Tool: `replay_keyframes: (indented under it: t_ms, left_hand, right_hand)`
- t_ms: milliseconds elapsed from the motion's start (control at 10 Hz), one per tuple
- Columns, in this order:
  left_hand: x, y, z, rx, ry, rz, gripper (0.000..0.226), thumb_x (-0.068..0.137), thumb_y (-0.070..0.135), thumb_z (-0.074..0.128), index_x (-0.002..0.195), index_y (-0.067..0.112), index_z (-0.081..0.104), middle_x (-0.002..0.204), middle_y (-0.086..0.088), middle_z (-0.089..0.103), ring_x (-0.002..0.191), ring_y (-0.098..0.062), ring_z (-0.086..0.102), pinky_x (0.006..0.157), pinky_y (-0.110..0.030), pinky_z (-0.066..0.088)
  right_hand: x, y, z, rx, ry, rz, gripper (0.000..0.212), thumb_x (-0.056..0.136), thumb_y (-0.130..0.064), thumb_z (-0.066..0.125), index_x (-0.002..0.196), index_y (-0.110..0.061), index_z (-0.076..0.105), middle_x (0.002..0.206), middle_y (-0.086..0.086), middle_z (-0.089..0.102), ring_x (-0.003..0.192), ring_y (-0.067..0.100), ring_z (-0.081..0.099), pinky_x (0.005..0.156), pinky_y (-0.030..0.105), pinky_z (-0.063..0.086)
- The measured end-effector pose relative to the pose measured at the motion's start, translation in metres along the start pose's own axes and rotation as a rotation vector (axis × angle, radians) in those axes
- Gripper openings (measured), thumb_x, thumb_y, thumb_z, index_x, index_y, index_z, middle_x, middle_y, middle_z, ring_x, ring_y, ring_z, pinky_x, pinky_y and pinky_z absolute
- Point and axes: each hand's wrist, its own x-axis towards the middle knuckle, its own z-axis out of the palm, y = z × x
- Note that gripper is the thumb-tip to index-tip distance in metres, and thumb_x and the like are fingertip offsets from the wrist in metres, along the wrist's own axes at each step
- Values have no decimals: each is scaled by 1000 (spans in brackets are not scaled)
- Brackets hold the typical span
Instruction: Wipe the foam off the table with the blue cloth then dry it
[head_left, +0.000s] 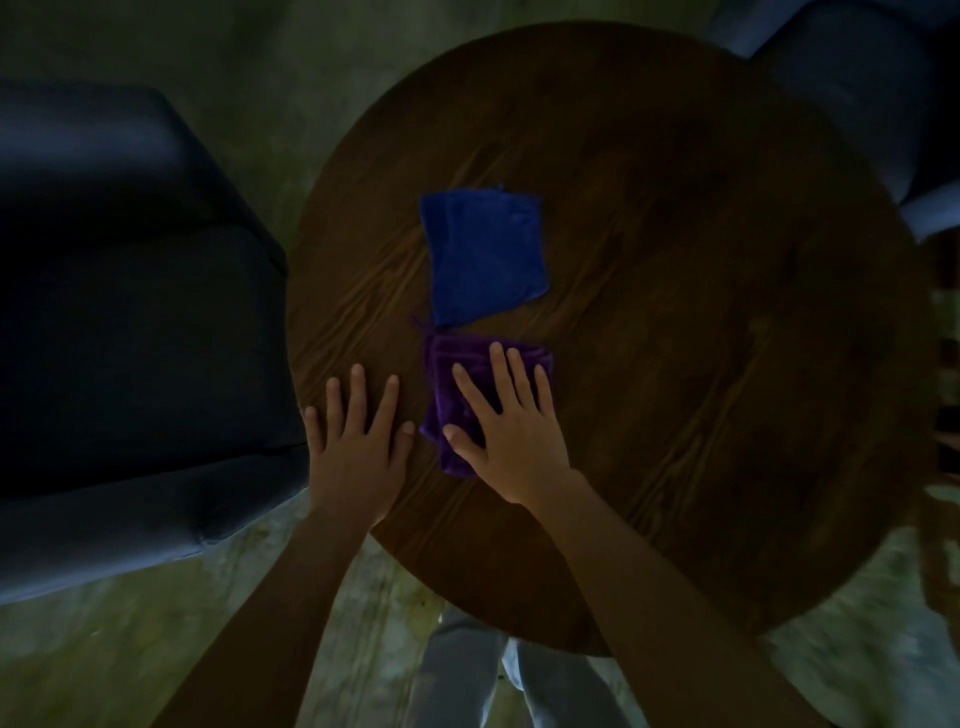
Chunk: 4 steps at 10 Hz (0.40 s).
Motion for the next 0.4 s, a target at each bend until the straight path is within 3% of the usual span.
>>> replay_keyframes:
  t_ms: [200,300,400]
  left_hand:
    - [-17,9,-20,-31,-142,36,62,106,51,30,163,30,19,173,-5,0,158,-33,-3,125,-54,9]
    - [-30,14,-29,-78,-198,38,57,106,43,39,159,25,31,172,-6,10,157,-33,8,123,-53,25]
    - [-48,16,-32,-132,-199,38,48,106,36,43,150,19,46,161,-10,38,142,-30,42,109,-45,43]
  right_hand:
    - [-36,11,-11,67,-152,74,72,102,-70,13,161,-41,-15,170,14,-22,158,34,-16,127,52,2]
    - [-57,16,-25,107,-227,97,70,105,-62,24,161,-42,-13,170,12,-24,158,35,-14,126,50,7]
    - [-81,23,-34,180,-309,150,72,106,-53,36,163,-38,-7,172,12,-15,159,34,-4,126,49,13]
